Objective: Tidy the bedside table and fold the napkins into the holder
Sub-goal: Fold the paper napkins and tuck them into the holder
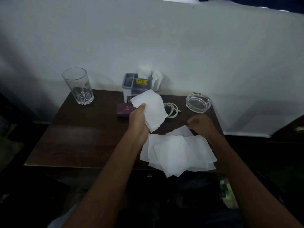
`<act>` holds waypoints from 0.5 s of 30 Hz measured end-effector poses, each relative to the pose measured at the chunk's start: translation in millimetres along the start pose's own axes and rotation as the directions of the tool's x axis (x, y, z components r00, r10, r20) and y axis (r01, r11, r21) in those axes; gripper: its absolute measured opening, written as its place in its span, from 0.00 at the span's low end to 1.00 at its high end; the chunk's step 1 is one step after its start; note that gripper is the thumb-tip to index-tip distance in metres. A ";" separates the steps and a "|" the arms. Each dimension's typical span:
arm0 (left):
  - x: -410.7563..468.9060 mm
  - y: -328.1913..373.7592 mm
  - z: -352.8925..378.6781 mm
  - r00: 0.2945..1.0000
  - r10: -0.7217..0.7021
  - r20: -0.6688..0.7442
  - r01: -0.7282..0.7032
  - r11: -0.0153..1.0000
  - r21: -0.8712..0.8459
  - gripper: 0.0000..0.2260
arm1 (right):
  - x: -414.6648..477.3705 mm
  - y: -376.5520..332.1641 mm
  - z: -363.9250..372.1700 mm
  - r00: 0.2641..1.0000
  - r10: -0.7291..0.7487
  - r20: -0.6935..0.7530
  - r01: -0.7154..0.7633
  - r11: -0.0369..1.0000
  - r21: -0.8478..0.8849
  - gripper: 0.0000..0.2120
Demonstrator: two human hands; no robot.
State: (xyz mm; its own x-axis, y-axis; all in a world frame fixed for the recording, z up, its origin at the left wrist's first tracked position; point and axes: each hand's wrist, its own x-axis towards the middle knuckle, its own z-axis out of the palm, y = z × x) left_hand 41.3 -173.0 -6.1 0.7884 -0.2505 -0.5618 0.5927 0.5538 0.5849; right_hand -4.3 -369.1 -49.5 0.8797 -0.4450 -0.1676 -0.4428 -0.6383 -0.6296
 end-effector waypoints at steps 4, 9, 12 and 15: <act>0.7 -0.5 0.5 0.999 0.010 -0.032 -0.009 1.000 0.030 0.14 | 5.4 5.1 7.9 0.995 -0.079 0.056 0.087 0.985 -0.152 0.06; 0.9 0.5 -0.4 0.999 0.013 -0.050 -0.009 0.997 0.073 0.14 | 6.9 -0.4 4.3 0.999 -0.025 0.025 0.026 1.000 -0.016 0.14; 4.6 0.1 -2.4 0.998 0.047 -0.045 -0.042 0.994 0.104 0.15 | 4.9 -11.2 -11.0 0.998 -0.031 -0.046 0.040 0.980 0.194 0.14; 2.9 -0.9 -1.0 0.996 0.079 -0.032 -0.074 0.990 0.124 0.14 | -1.5 -26.0 -28.1 0.988 -0.080 -0.132 0.117 0.944 0.307 0.15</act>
State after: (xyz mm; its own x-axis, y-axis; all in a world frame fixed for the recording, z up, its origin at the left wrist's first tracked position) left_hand 42.9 -173.4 -8.8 0.8270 -0.1801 -0.5326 0.5483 0.4684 0.6928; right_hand 1.0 -369.4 -11.6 0.8816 -0.4718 -0.0150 -0.2619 -0.4623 -0.8471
